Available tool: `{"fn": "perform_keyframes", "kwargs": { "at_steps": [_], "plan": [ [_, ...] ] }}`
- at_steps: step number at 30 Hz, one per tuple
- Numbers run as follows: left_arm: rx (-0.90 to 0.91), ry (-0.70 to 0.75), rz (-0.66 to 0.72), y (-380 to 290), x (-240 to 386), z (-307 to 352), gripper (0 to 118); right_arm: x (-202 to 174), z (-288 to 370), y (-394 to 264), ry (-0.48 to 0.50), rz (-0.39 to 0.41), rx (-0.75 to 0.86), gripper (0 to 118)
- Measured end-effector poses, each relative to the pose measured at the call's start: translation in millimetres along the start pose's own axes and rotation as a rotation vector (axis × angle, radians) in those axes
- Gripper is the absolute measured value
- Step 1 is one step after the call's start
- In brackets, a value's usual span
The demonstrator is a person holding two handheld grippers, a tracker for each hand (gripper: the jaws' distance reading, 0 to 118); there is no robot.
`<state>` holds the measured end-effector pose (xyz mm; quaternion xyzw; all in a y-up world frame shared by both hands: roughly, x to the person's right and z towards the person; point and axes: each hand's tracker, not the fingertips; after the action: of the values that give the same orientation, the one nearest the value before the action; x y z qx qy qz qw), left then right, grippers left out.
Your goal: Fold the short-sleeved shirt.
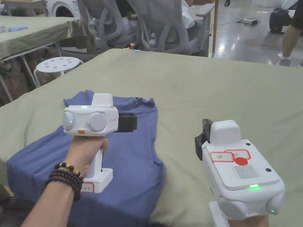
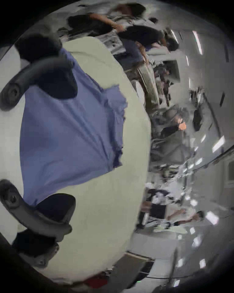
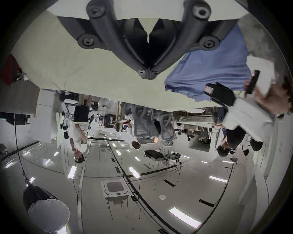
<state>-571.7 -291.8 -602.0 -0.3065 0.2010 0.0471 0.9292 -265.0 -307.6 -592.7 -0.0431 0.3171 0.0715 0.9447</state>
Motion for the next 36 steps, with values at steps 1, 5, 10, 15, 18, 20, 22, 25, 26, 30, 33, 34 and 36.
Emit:
{"fn": "perform_keyframes", "kwargs": {
  "at_steps": [1,5,10,15,18,20,22,25,26,30,33,34,36],
  "plan": [
    [-0.023,0.027,-0.062,6,4,-23,114,0,-9,-1,0.001,0.003,-0.003,1],
    [-0.183,-0.062,-0.081,17,10,-108,113,4,-39,-8,0.004,0.011,-0.031,3],
    [-0.247,-0.055,0.002,17,11,-167,91,13,-67,-14,-0.005,0.028,-0.043,3],
    [-0.175,-0.064,-0.027,13,11,-150,14,23,-80,-22,-0.005,0.020,-0.055,3],
    [-0.144,-0.050,0.015,15,-3,-140,3,27,-78,-26,0.000,0.005,-0.064,3],
    [-0.108,-0.068,0.010,19,-1,-126,3,31,-71,-26,-0.003,-0.002,-0.066,3],
    [-0.062,-0.071,-0.018,38,10,-109,3,39,-62,-26,-0.014,0.010,-0.068,3],
    [0.001,-0.118,-0.125,67,43,-72,3,58,-41,-20,-0.028,0.030,-0.056,3],
    [0.031,-0.168,-0.150,74,59,-58,3,66,-32,-17,-0.038,0.030,-0.051,3],
    [0.122,-0.427,-0.198,93,136,-24,4,100,17,-6,-0.121,0.027,-0.028,3],
    [0.152,-0.619,-0.258,97,222,-5,4,129,62,-1,-0.193,0.020,-0.007,3],
    [0.149,-0.705,-0.295,95,257,2,4,141,79,0,-0.229,0.020,-0.004,3],
    [0.144,-0.828,-0.345,89,322,14,4,161,108,0,-0.291,0.021,-0.004,3]
  ]
}}
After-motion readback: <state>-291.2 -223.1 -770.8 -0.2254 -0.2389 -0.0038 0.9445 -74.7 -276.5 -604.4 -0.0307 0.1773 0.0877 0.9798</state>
